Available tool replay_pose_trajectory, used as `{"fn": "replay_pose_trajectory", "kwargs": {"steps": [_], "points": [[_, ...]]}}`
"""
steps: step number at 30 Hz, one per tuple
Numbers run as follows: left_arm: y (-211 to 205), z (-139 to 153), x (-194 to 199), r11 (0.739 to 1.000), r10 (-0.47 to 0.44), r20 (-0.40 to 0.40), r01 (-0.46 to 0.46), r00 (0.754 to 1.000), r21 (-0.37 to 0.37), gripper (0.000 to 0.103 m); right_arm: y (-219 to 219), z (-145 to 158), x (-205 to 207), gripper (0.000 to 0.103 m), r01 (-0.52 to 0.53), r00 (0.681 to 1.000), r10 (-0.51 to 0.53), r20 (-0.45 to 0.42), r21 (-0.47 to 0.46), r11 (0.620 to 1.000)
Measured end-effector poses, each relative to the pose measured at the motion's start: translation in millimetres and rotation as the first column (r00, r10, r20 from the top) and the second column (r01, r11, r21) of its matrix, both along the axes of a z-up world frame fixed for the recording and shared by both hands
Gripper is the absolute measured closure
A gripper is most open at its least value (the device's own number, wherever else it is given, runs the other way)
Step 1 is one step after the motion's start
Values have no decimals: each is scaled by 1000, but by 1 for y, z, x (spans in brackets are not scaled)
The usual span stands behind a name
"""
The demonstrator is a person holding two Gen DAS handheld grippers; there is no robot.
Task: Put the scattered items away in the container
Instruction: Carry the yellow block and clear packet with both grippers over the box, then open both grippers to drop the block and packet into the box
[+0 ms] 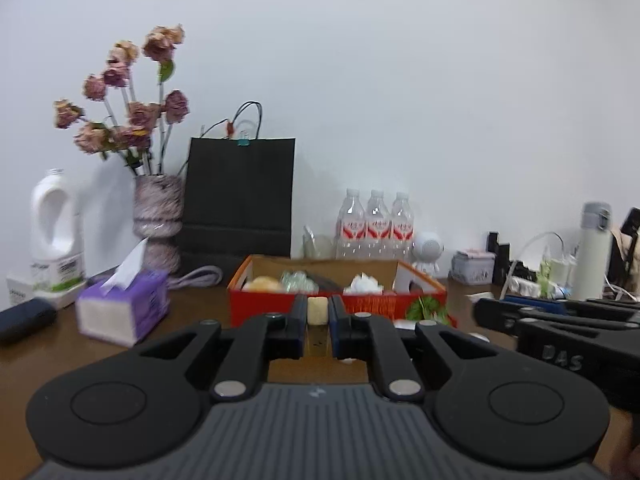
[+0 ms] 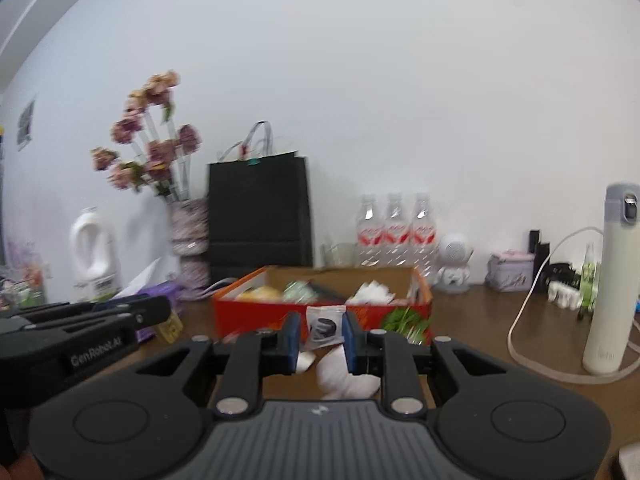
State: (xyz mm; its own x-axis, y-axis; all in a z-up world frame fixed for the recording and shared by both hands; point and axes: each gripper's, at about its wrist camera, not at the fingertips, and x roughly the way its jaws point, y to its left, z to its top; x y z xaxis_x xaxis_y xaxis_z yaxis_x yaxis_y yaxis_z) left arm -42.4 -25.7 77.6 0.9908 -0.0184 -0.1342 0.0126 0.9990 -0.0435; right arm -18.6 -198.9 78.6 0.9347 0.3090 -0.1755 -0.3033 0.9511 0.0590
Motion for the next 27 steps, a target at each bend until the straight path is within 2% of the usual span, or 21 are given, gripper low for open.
{"fn": "replay_pose_trajectory", "kwargs": {"steps": [5,7,10,12,14,15,17,18,19,20,21,23,24,25,27], "points": [[-2,17,98,998,-22,-42,20,999,-56,91,-10,23,97,82,34,999,-33,-32,21,999],[-5,29,139,998,-29,-78,25,997,-54,91,-15,36,145,82,32,996,-29,-86,37,999],[-5,46,214,993,-99,-199,85,975,-80,91,-19,52,226,82,4,976,5,-216,39,999],[0,45,271,976,-192,-333,146,923,-159,91,-17,52,281,82,-27,939,37,-341,35,999],[4,36,313,970,-213,-437,134,874,-204,91,-14,46,328,82,-48,889,61,-453,40,998],[4,30,333,971,-211,-483,125,850,-204,91,-11,40,349,82,-42,864,51,-500,29,999],[4,16,365,973,-209,-564,112,799,-201,91,-2,28,382,82,-43,821,24,-570,-20,999],[3,9,377,970,-223,-601,113,767,-216,91,0,22,394,82,-41,802,15,-597,-29,999],[1,0,389,961,-260,-638,129,725,-245,91,5,15,406,82,-48,778,11,-628,-41,998],[-1,-7,400,956,-275,-663,122,697,-269,91,8,10,415,82,-49,764,3,-645,-53,997],[-4,-12,409,960,-253,-685,90,684,-266,91,13,4,424,82,-45,751,-16,-660,-76,996],[-11,-17,422,962,-240,-692,71,681,-263,88,20,-5,433,81,-41,732,-50,-679,-117,992],[-12,-18,427,960,-247,-700,68,670,-273,78,21,-9,436,79,-25,723,-76,-686,-137,990],[-13,-17,430,956,-257,-705,67,661,-285,73,21,-11,439,68,-11,716,-101,-691,-156,988],[-11,-10,433,953,-267,-692,78,671,-292,68,18,-7,440,62,10,719,-112,-686,-151,988]]}}
